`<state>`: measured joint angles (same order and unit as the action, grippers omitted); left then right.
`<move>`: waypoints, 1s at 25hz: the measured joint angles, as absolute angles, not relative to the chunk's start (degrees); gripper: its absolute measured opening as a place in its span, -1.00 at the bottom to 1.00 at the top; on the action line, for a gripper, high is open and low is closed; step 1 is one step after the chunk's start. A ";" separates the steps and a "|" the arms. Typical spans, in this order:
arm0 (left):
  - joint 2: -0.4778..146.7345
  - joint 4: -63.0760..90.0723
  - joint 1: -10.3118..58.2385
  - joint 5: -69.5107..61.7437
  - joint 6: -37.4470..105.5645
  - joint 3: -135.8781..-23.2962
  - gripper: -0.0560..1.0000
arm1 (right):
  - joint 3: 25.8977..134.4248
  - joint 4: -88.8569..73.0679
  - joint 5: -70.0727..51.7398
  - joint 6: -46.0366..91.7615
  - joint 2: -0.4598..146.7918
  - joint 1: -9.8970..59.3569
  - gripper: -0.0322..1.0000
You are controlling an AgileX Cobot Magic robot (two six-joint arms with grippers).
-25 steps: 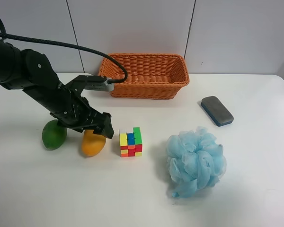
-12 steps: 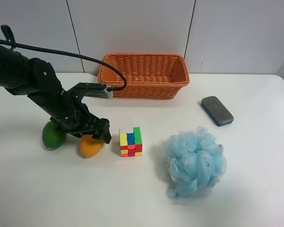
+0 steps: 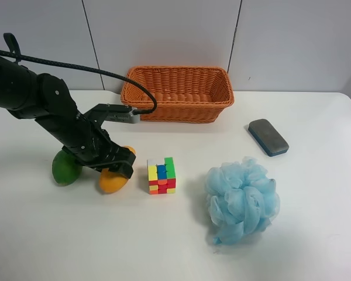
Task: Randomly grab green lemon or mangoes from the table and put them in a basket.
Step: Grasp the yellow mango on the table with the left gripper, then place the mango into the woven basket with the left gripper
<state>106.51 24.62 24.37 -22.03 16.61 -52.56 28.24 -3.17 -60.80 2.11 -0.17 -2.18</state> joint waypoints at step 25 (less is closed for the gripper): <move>105.68 17.26 24.37 -31.24 16.61 -87.86 0.33 | 28.24 -3.17 -60.80 2.11 -0.17 -2.18 0.64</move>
<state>105.68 17.26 24.37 -31.24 16.61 -87.86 28.24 -3.17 -60.80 2.11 -0.17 -2.18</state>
